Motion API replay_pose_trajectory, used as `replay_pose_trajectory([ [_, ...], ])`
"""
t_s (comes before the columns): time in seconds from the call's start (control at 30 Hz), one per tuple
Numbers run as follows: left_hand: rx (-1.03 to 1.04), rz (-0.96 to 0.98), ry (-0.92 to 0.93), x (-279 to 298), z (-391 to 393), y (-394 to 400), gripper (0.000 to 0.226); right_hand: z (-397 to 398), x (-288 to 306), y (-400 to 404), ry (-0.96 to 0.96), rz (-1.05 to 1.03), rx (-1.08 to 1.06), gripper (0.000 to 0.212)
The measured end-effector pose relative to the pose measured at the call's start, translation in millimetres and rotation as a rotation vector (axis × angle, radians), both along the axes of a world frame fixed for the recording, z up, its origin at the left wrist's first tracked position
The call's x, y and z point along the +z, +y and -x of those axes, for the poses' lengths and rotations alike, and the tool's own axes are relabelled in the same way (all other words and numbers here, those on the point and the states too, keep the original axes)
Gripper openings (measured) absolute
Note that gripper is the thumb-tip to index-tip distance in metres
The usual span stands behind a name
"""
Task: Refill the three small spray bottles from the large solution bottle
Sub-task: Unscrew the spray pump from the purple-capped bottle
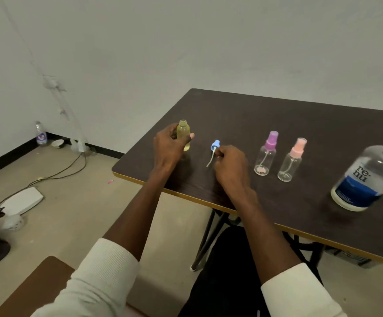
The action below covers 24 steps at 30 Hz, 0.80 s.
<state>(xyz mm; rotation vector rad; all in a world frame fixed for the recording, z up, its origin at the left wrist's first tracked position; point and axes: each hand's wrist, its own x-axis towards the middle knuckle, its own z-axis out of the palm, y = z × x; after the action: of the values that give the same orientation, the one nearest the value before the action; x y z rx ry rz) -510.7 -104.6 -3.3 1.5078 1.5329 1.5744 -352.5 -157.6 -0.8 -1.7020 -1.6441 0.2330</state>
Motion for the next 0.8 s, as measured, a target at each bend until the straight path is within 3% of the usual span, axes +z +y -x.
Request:
replay_pose_trajectory([
  [0.5,0.037,0.104,0.038,-1.9,9.0,26.6,0.037,1.6,-9.8,8.4,0.027,0.024,-0.01,0.032],
  [0.7,0.016,0.102,0.004,-12.1,11.7,25.9,0.046,1.0,-8.0,9.8,0.154,0.046,0.0,0.017],
  [0.8,0.008,0.106,0.014,-13.5,12.0,26.2,0.056,1.3,-5.8,9.9,0.23,0.098,0.008,0.023],
])
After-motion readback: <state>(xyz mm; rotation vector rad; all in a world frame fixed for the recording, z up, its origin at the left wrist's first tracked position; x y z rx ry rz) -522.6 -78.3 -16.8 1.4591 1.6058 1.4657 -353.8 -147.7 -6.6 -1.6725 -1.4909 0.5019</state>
